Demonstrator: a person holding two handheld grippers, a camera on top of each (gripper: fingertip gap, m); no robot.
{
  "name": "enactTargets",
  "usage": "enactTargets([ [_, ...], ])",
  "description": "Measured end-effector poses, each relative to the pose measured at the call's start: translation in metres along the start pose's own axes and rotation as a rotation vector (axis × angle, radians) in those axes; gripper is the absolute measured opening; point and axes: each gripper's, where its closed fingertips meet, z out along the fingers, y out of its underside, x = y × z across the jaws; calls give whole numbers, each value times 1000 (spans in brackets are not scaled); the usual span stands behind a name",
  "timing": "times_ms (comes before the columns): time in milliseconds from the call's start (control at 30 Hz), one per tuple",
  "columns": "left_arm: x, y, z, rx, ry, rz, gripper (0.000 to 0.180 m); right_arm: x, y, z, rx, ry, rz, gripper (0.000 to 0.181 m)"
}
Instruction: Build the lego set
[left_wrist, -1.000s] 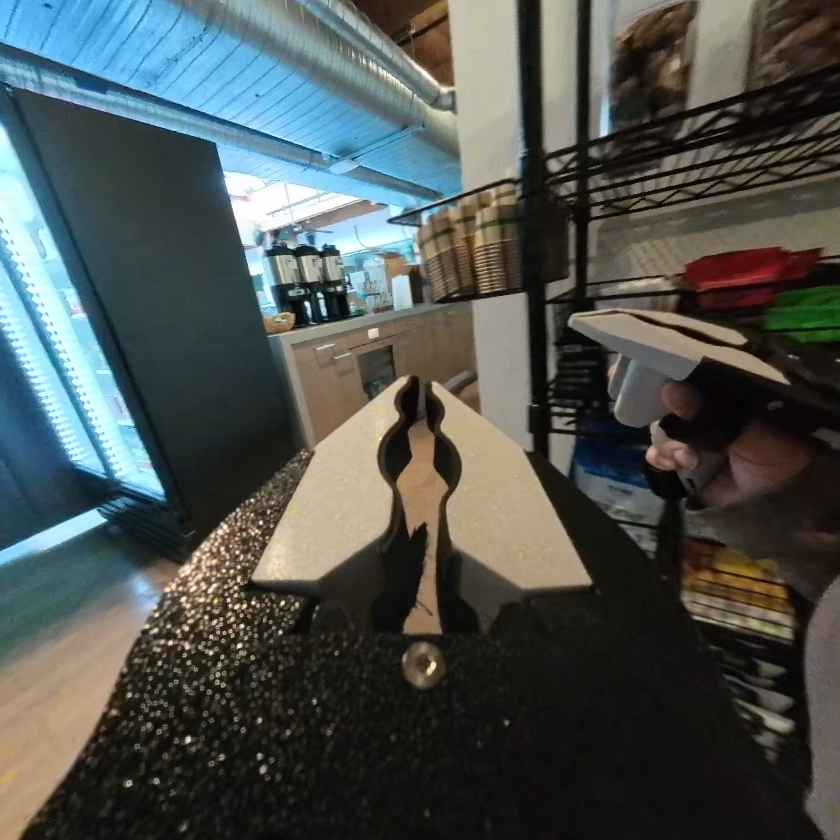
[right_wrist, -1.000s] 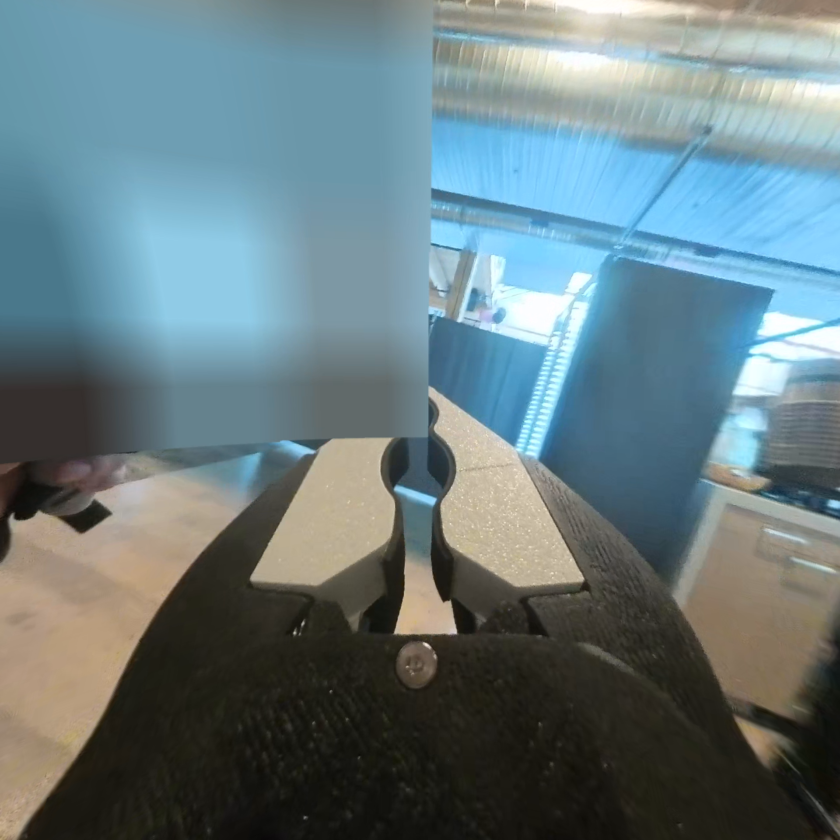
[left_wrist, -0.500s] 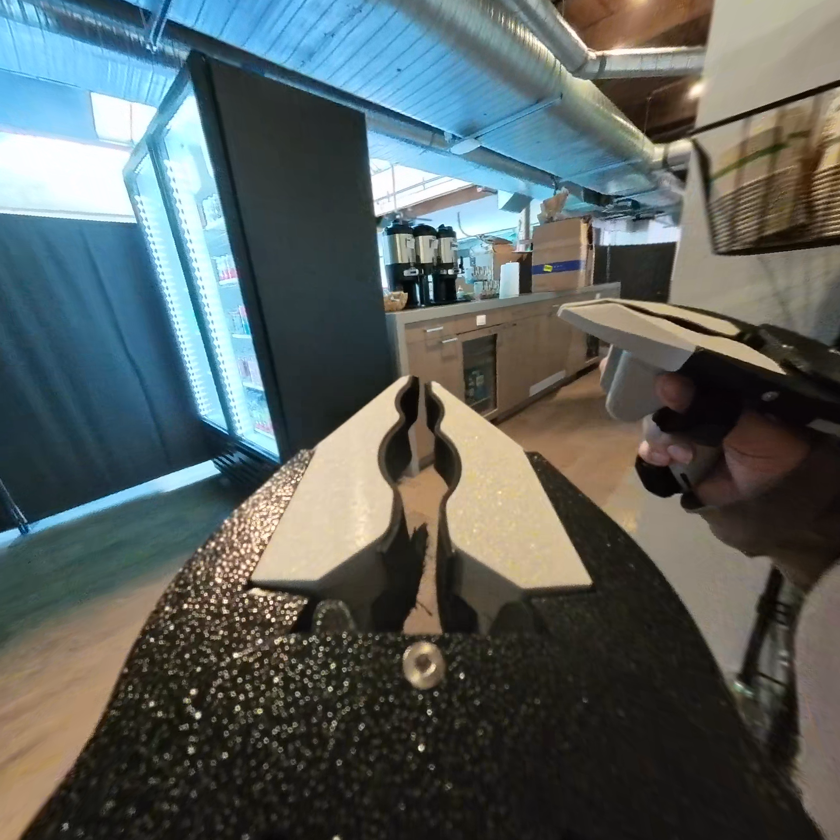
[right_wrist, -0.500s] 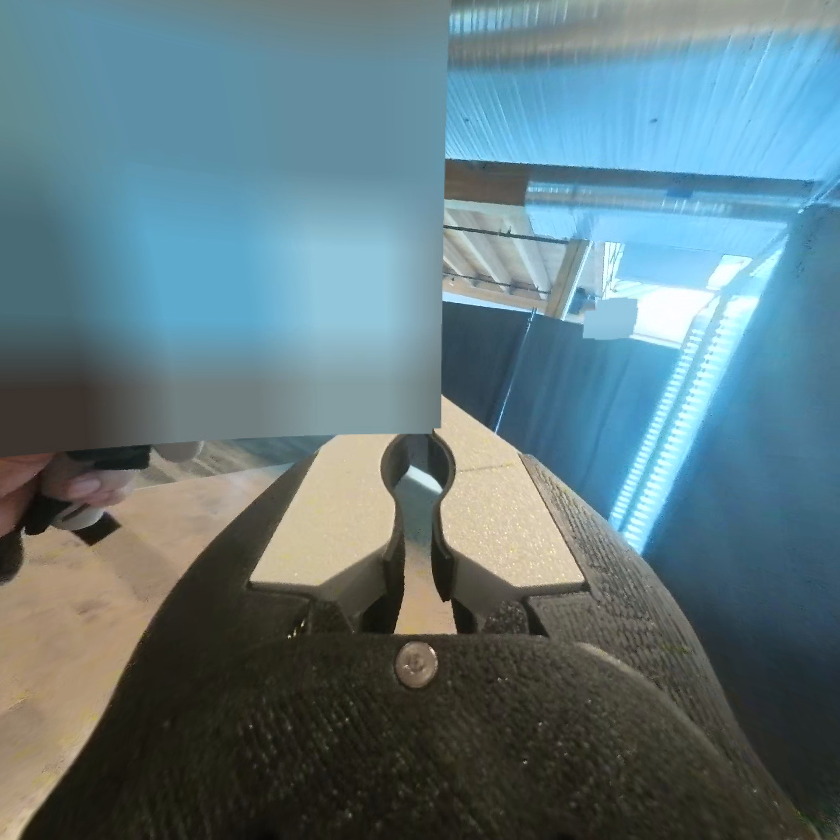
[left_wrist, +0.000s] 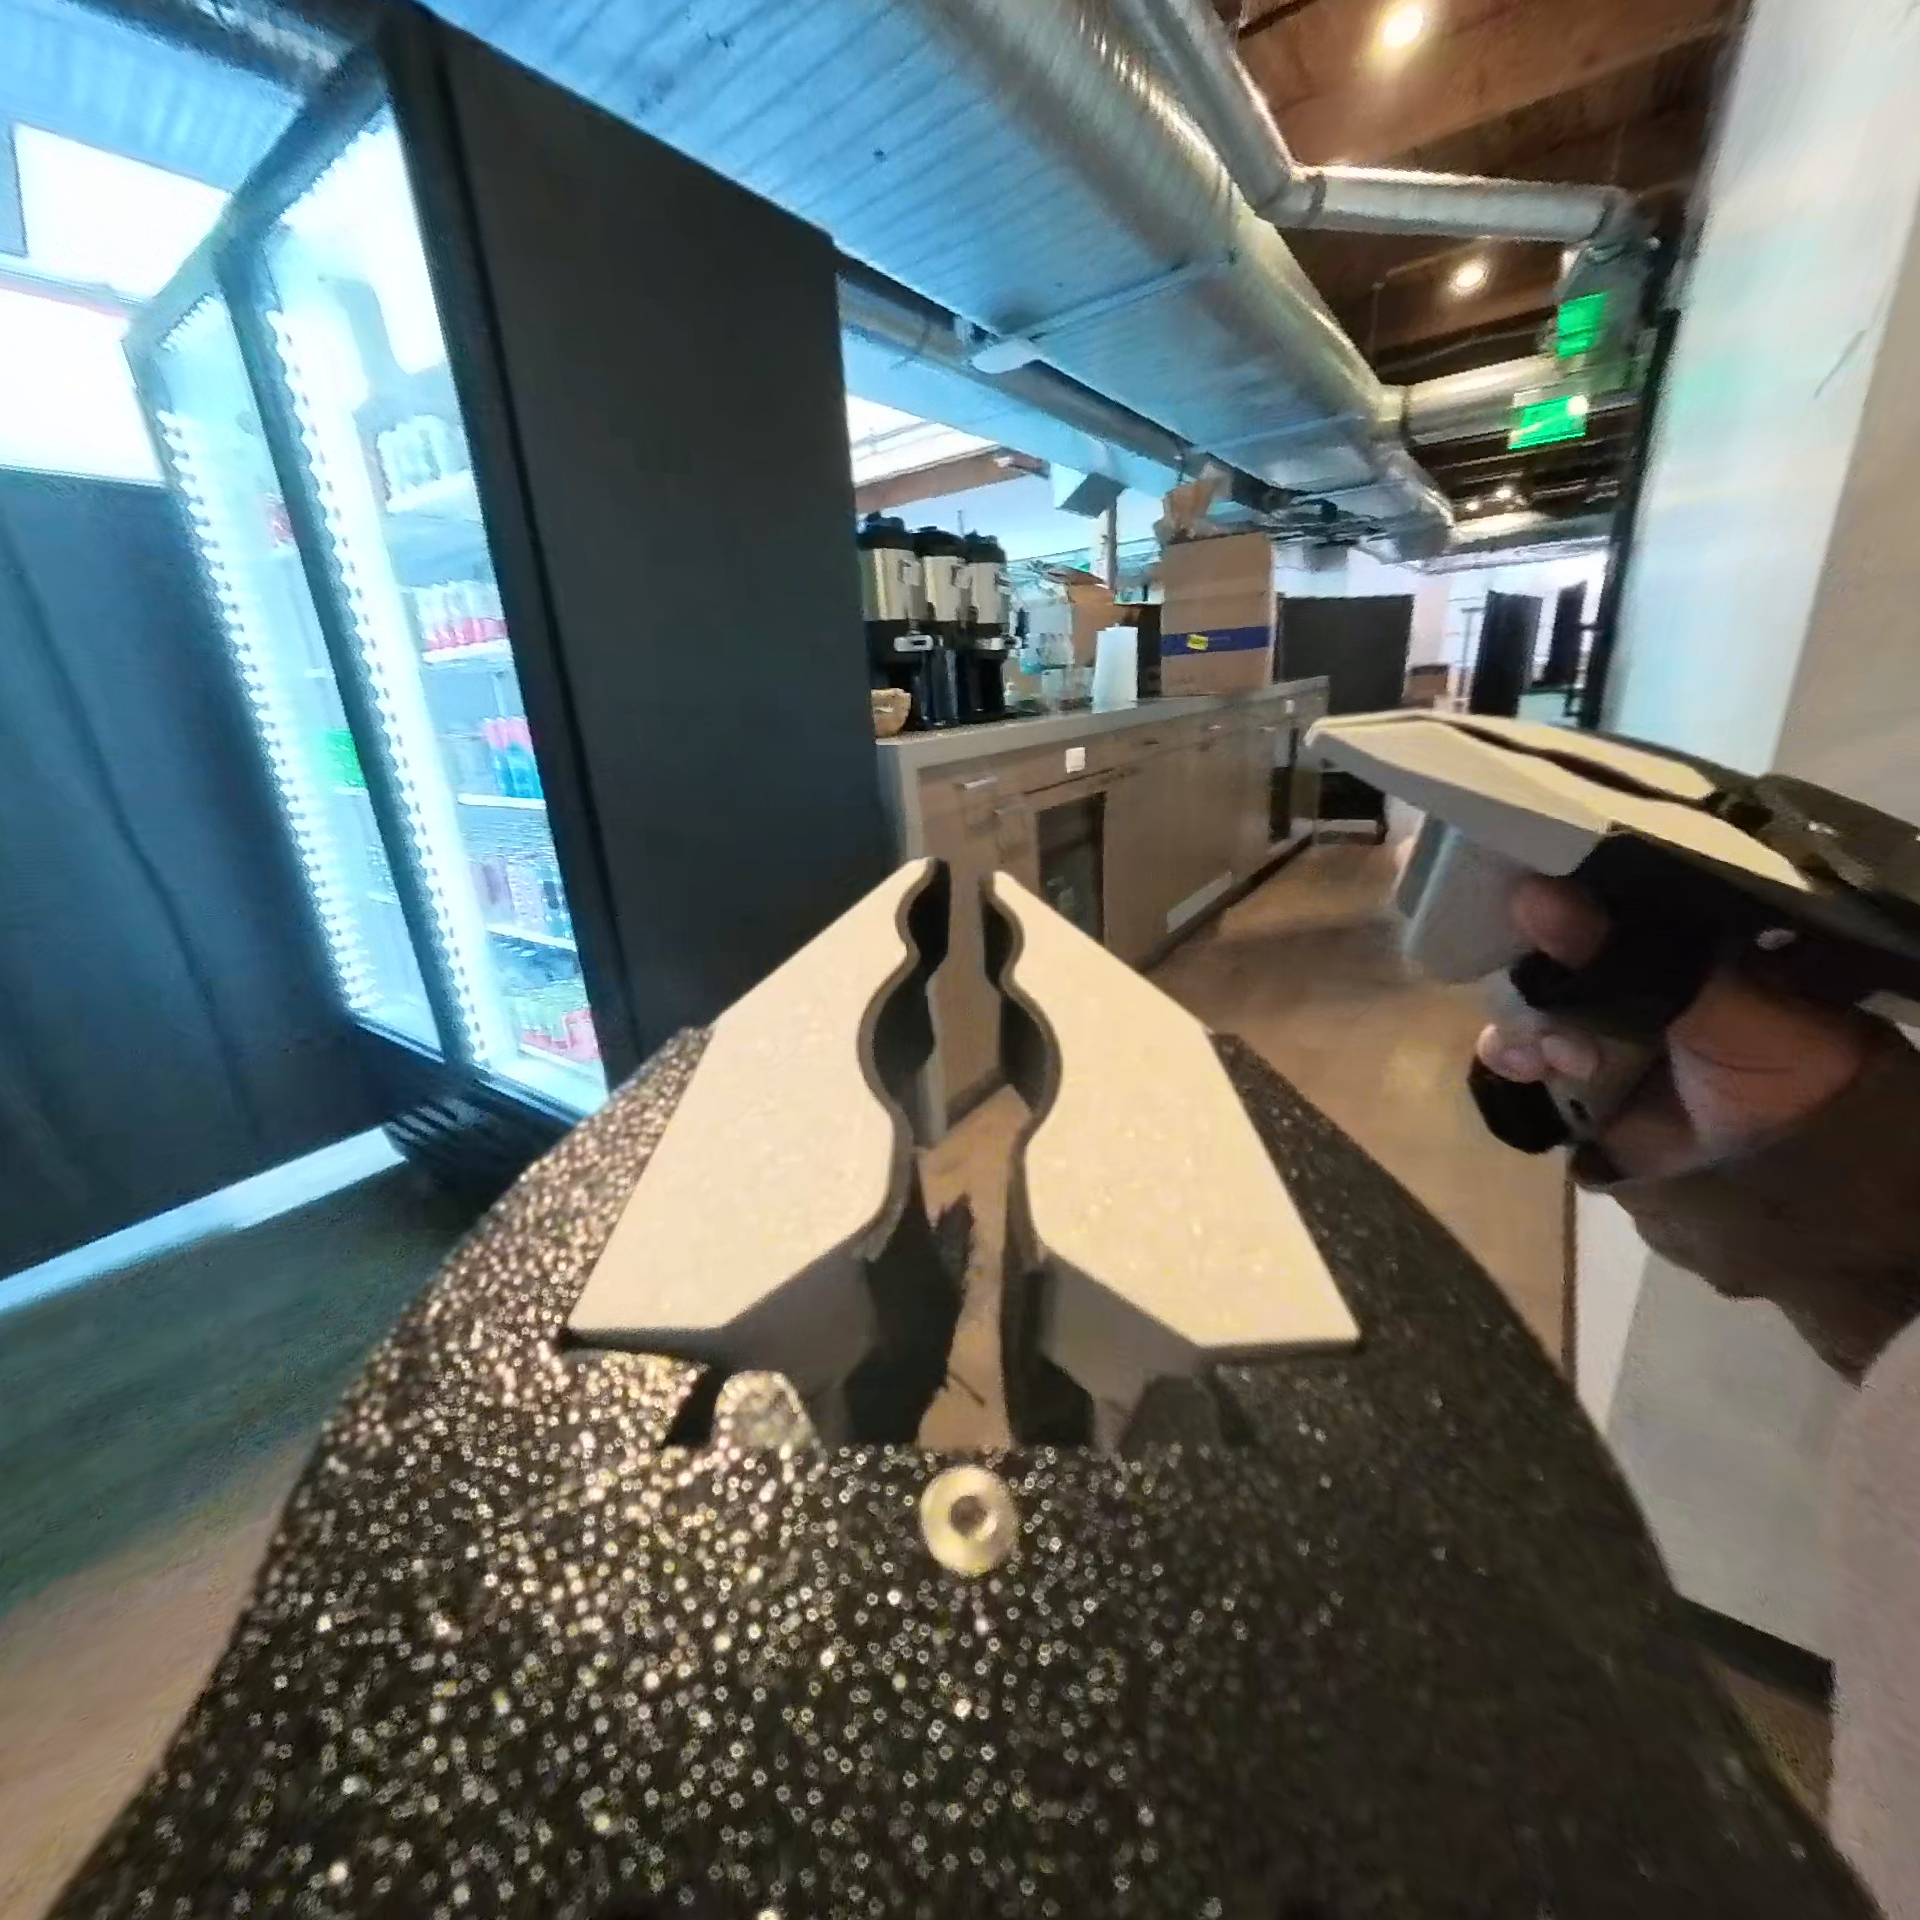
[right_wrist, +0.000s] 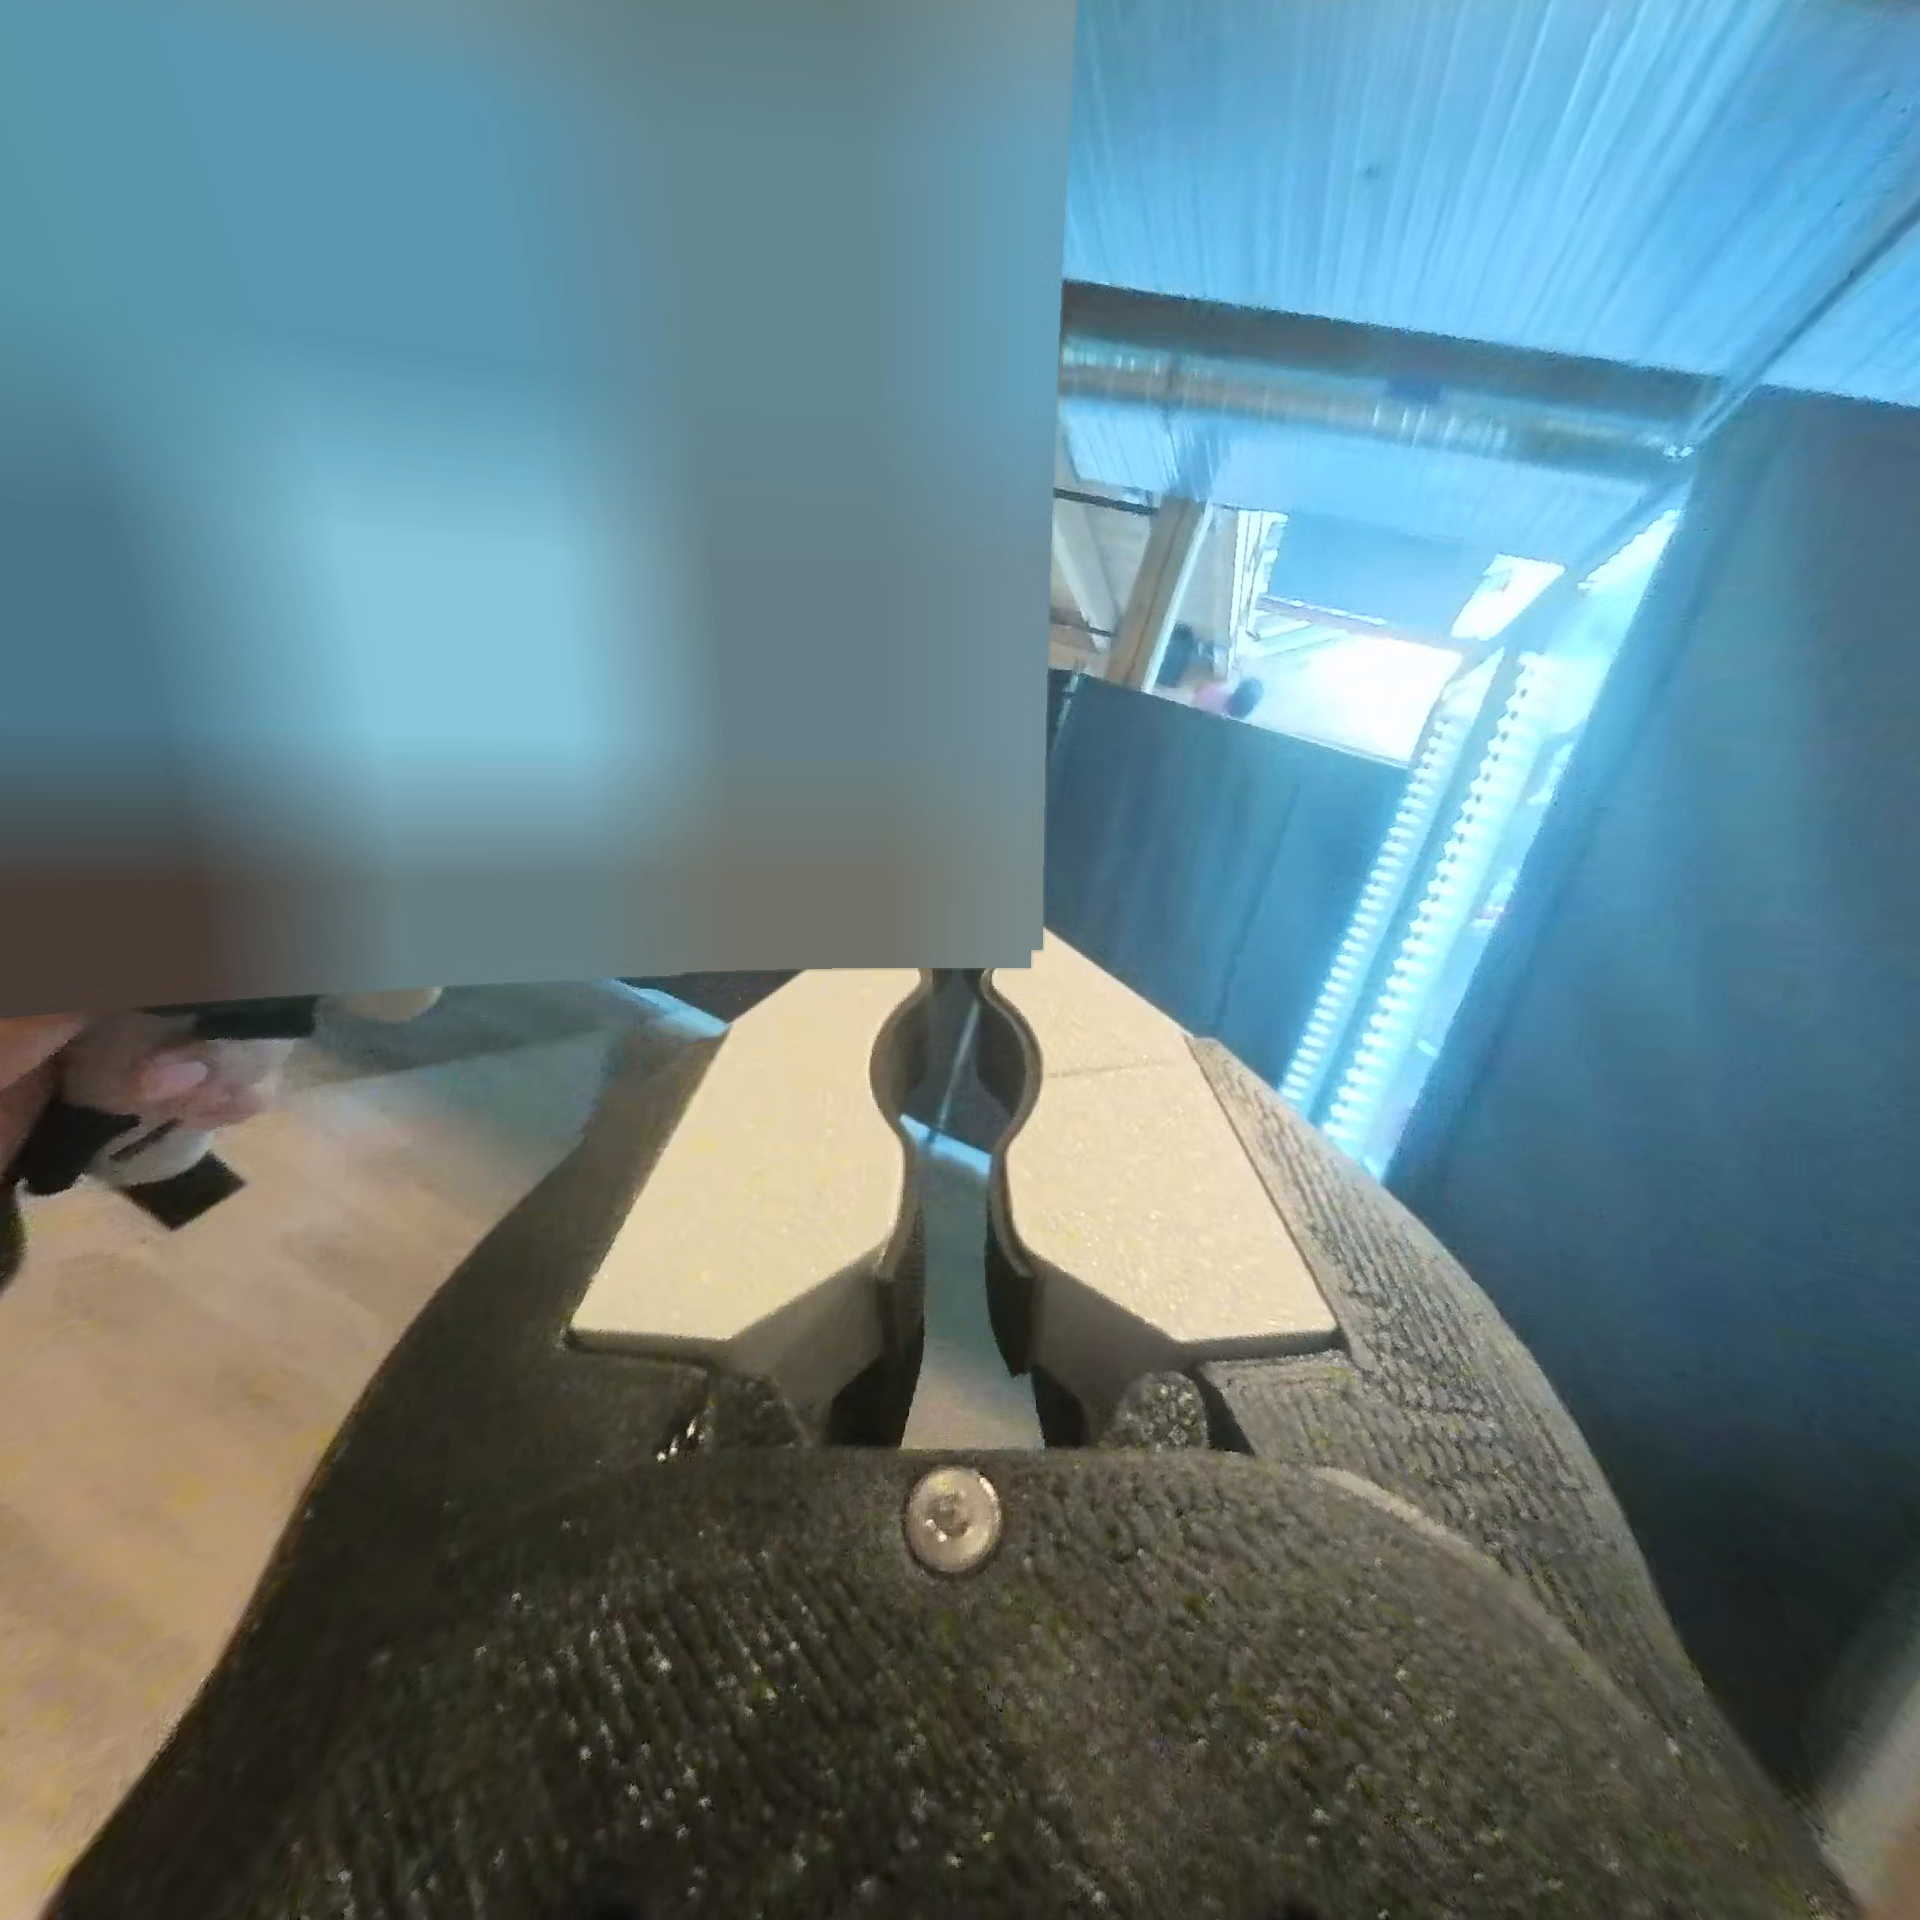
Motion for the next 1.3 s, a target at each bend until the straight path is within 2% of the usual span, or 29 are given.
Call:
enactTargets([
  [33, -11, 8, 12, -3, 13, 5, 3, 10, 9, 10, -4, 21, -14, 0],
  [233, -101, 57, 95, 5, 38, -8, 5, 59, 81, 94, 22, 72, -40, 8],
  [333, -157, 61, 141, 39, 12, 69, 10, 88, 112, 155, 65, 56, -63, 16],
  [467, -243, 51, 199, 53, -67, 138, 18, 131, 135, 248, 108, 2, -3, 32],
  [533, -292, 47, 213, 75, -150, 109, 28, 143, 156, 294, 105, -49, 12, 33],
  [600, -348, 57, 214, 76, -254, 84, 29, 148, 181, 338, 109, -95, 45, 33],
  [733, -459, 96, 184, -8, -471, 14, 32, 129, 238, 431, 53, -217, 168, 33],
  [967, -648, 142, 96, -130, -856, 291, 22, 41, 353, 603, 7, -443, 146, 30],
  [1133, -806, 174, 65, -284, -983, 340, 26, -19, 423, 765, 4, -498, 194, 31],
  [1200, -870, 185, 52, -315, -1041, 338, 32, -41, 456, 832, -2, -512, 161, 42],
  [1300, -959, 206, 39, -291, -1087, 372, 50, -48, 518, 924, 1, -391, 138, 65],
])
